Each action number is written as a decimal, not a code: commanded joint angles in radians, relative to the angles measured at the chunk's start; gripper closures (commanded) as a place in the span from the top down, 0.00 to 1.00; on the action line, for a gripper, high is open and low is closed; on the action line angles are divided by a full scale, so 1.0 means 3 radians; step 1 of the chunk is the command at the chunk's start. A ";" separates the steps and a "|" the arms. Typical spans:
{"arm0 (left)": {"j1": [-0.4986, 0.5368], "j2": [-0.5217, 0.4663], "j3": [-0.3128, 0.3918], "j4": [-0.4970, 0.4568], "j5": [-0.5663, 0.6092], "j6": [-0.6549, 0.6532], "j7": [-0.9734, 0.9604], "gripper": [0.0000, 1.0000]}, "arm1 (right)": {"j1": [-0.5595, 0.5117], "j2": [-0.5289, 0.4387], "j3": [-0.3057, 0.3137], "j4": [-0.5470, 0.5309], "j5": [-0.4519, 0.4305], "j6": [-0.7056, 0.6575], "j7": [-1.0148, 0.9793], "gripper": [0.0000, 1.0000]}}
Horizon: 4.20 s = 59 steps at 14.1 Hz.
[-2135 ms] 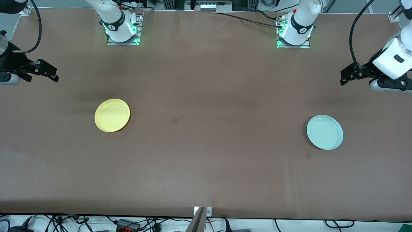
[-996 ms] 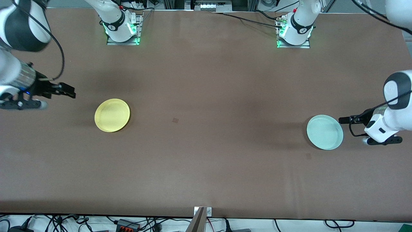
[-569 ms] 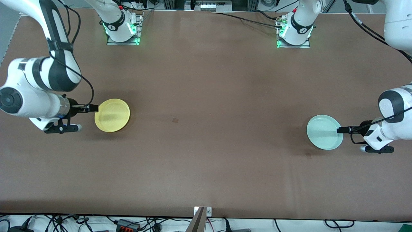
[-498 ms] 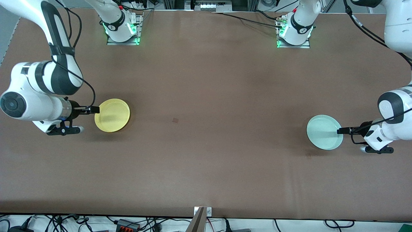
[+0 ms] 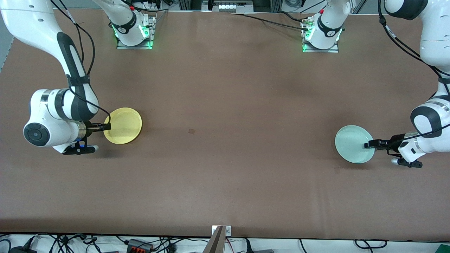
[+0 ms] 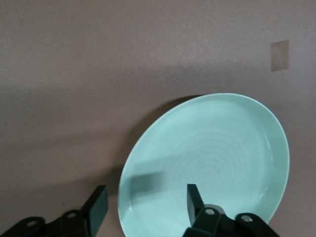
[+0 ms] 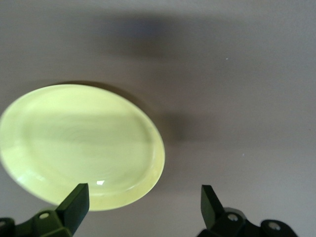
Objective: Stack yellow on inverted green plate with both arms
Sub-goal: 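Reach the right gripper to the yellow plate while the left gripper reaches the green plate, then grip the yellow plate with the right gripper while the left gripper lifts the green plate, then flip the green plate upside down and lower it with the left gripper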
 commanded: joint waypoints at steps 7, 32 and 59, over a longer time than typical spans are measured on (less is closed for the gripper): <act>0.0123 0.0151 -0.0040 0.0104 -0.0345 0.0037 0.0567 0.08 | -0.0333 0.0387 0.0045 0.0040 0.0456 0.0034 -0.0299 1.00; -0.2075 -0.1020 -0.0183 0.0155 0.2419 -0.1210 -0.2622 0.01 | -0.0278 0.0264 0.0076 0.0930 0.0751 -0.1269 -0.0632 0.00; -0.4321 0.0483 -0.0178 0.0277 0.5254 -0.2173 -0.6272 0.07 | 0.0050 0.0336 0.0071 0.1119 0.1935 -0.1310 -0.0028 0.00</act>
